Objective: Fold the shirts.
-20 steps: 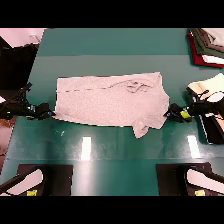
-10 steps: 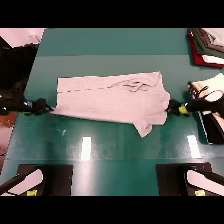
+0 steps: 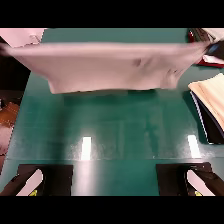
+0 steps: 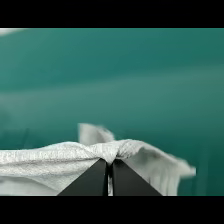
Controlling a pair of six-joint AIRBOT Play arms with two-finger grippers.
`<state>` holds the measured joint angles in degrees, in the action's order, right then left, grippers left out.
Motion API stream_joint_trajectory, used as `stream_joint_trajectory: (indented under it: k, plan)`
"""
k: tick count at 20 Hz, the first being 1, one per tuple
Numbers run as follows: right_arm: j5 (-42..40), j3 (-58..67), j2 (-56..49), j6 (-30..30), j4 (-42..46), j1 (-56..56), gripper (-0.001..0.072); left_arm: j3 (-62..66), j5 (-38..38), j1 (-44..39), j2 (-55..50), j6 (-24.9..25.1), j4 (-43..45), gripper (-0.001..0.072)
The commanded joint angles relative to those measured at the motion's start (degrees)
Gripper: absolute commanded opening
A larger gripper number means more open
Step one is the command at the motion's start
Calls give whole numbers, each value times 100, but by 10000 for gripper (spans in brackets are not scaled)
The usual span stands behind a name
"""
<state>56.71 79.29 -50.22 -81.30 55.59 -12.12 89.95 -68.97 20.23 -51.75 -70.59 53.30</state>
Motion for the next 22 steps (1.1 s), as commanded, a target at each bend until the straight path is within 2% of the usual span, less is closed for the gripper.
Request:
stream_joint_trajectory:
  k: [1, 6, 8, 10, 13, 15, 19, 22]
  plan:
    - [-15, 1270, 638, -4, 114, 0, 13, 1794, -136, 4, 310, -262, -142, 25]
    - [621, 2452, 1104, -310, 1115, -2, 12, 3580, -330, 4, 313, -527, -953, 25]
    - [1272, 3038, 997, -544, 1613, -2, 11, 3729, -503, 4, 313, -570, -1316, 25]
    - [2308, 3775, 592, -758, 2094, 0, 10, 3582, -706, 7, 313, -603, -1051, 24]
    - [3748, 4389, -323, -833, 2363, 0, 10, 2610, -905, 4, 310, -754, -284, 24]
    - [4234, 4044, -861, -883, 2358, 0, 10, 1626, -1143, 4, 216, -754, -138, 24]
    - [4566, 2715, -1878, -942, 2350, 13, 10, -348, -1475, 4, -289, -656, -225, 24]
    - [4159, 2083, -2564, -931, 2361, 201, 10, -1504, -1193, 4, -826, -365, -227, 24]
